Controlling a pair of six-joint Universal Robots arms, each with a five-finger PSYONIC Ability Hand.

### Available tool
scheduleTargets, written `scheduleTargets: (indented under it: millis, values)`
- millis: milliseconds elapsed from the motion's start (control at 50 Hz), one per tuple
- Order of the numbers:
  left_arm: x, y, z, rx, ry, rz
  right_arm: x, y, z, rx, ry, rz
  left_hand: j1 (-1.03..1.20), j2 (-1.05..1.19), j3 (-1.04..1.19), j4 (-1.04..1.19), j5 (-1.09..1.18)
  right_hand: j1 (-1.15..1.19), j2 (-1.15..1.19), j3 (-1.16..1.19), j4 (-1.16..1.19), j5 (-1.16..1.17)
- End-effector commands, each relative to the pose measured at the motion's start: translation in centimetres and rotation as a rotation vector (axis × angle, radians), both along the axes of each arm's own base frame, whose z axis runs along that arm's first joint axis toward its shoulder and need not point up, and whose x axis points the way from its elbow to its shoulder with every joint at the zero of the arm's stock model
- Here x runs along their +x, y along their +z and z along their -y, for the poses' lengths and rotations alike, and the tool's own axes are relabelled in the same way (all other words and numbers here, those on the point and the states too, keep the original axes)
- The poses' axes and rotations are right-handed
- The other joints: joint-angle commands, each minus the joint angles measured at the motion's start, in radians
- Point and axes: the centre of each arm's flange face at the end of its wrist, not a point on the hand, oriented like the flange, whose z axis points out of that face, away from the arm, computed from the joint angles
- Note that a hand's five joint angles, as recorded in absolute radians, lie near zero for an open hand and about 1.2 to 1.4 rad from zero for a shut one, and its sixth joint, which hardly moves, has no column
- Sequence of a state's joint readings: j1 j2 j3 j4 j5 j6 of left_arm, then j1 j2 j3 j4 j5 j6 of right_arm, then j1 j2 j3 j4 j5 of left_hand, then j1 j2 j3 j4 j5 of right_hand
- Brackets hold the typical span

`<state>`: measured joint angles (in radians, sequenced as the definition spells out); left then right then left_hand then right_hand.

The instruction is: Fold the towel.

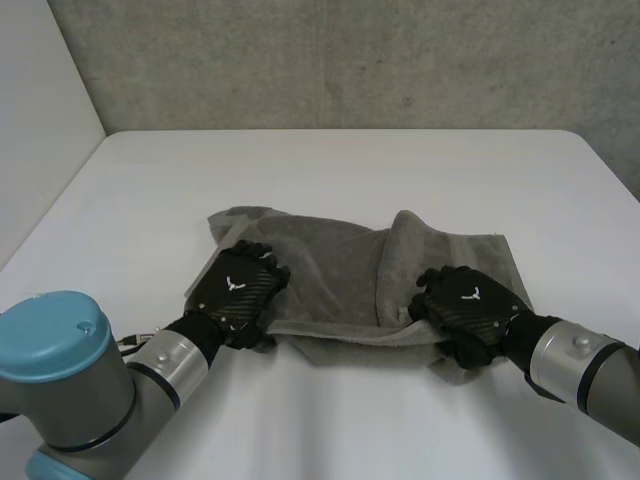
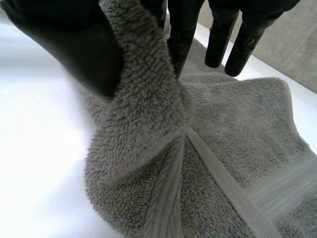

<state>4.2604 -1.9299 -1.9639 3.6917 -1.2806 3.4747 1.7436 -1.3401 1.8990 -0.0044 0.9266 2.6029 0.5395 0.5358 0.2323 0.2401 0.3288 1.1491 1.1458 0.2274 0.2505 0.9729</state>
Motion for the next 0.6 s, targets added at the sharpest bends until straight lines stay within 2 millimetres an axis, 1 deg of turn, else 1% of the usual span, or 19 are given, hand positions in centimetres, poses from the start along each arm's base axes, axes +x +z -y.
scheduleTargets:
  millis: [20, 40, 60, 80, 120, 200, 240, 260, 280, 300, 340, 360, 380, 400, 440, 460, 500, 540, 600]
  values:
    - [0.1, 0.0, 0.0, 0.002, 0.002, -0.001, -1.0, 0.0, 0.5, 0.054, -0.084, 0.035, -0.088, -0.084, -0.058, -0.066, -0.052, -0.142, -0.138, -0.053, -0.076, -0.14]
    - [0.1, 0.0, 0.1, 0.003, 0.006, 0.0, -1.0, 0.0, 0.5, 0.054, -0.085, 0.035, -0.088, -0.084, -0.058, -0.066, -0.052, -0.142, -0.139, -0.053, -0.076, -0.141]
    - [0.1, 0.0, 0.1, 0.001, 0.011, 0.0, -1.1, -0.1, 0.7, 0.072, -0.105, 0.047, -0.088, -0.084, -0.058, -0.066, -0.052, -0.212, -0.209, -0.053, -0.076, -0.21]
    - [0.1, 0.0, 0.1, 0.001, 0.011, 0.0, -1.1, -0.1, 0.7, 0.073, -0.106, 0.047, -0.088, -0.084, -0.058, -0.066, -0.052, -0.213, -0.209, -0.053, -0.076, -0.211]
    - [0.1, 0.0, 0.1, -0.003, 0.018, 0.001, -1.2, -0.1, 0.8, 0.099, -0.138, 0.07, -0.088, -0.084, -0.058, -0.066, -0.052, -0.3, -0.297, -0.053, -0.076, -0.299]
    - [0.0, -0.1, 0.6, -0.019, 0.037, -0.006, -1.3, -0.1, 1.0, 0.119, -0.167, 0.09, -0.085, -0.082, -0.058, -0.066, -0.049, -0.318, -0.315, -0.053, -0.076, -0.317]
    - [0.0, -0.2, 0.8, -0.018, 0.039, -0.012, -1.4, -0.1, 1.2, 0.129, -0.184, 0.106, -0.085, -0.082, -0.058, -0.066, -0.049, -0.274, -0.271, -0.053, -0.076, -0.273]
    - [-0.2, -0.3, 0.9, -0.021, 0.038, -0.015, -1.4, 0.0, 1.5, 0.132, -0.203, 0.127, -0.085, -0.082, -0.058, -0.066, -0.049, -0.065, -0.062, -0.053, -0.076, -0.063]
    - [-0.2, -0.3, 0.9, -0.021, 0.038, -0.015, -1.5, 0.1, 2.0, 0.123, -0.222, 0.156, -0.085, -0.082, -0.058, -0.066, -0.049, 0.244, 0.247, -0.053, -0.076, 0.246]
    - [-0.3, -0.3, 0.9, -0.02, 0.037, -0.018, -1.5, 0.2, 2.0, 0.123, -0.222, 0.156, -0.085, -0.082, -0.058, -0.066, -0.049, 0.247, 0.25, -0.053, -0.076, 0.249]
    - [-0.4, -0.4, 1.0, -0.018, 0.034, -0.018, -2.4, 0.5, 3.5, 0.092, -0.295, 0.204, -0.085, -0.082, -0.058, -0.066, -0.049, 0.247, 0.25, -0.053, -0.076, 0.249]
    - [-0.8, -0.5, 0.8, -0.016, 0.022, -0.018, -2.4, 0.5, 3.5, 0.091, -0.295, 0.205, -0.085, -0.082, -0.058, -0.066, -0.049, 0.247, 0.25, -0.053, -0.076, 0.249]
    - [-1.1, -0.6, 0.6, -0.016, 0.01, -0.018, -3.0, 0.6, 4.2, 0.082, -0.341, 0.217, -0.085, -0.082, -0.058, -0.066, -0.049, 0.247, 0.25, -0.053, -0.076, 0.249]
    - [-1.1, -0.6, 0.6, -0.016, 0.01, -0.018, -3.0, 0.6, 4.2, 0.082, -0.341, 0.217, -0.085, -0.082, -0.058, -0.066, -0.049, 0.247, 0.25, -0.053, -0.076, 0.249]
    - [-1.4, -0.8, 0.5, -0.012, 0.002, -0.016, -4.1, 0.8, 5.3, 0.075, -0.409, 0.229, -0.085, -0.082, -0.058, -0.066, -0.049, 0.247, 0.25, -0.053, -0.076, 0.249]
    - [-1.5, -1.1, 0.6, -0.009, -0.001, -0.012, -4.1, 0.8, 5.3, 0.075, -0.409, 0.229, -0.082, -0.079, -0.058, -0.066, -0.046, 0.247, 0.25, -0.053, -0.076, 0.249]
    - [-1.6, -1.4, 0.7, -0.002, -0.001, -0.009, -4.7, 0.5, 5.8, 0.083, -0.439, 0.229, -0.082, -0.079, -0.058, -0.066, -0.046, 0.247, 0.25, -0.053, -0.076, 0.249]
    - [-1.7, -2.0, 0.8, 0.016, -0.002, 0.0, -4.9, 0.4, 6.0, 0.082, -0.448, 0.227, -0.082, -0.079, -0.058, -0.066, -0.046, 0.247, 0.25, -0.053, -0.076, 0.249]
    - [-1.7, -2.3, 0.9, 0.023, -0.002, 0.003, -4.8, 0.0, 6.0, 0.097, -0.45, 0.223, -0.082, -0.079, -0.058, -0.066, -0.046, 0.247, 0.25, -0.053, -0.076, 0.249]
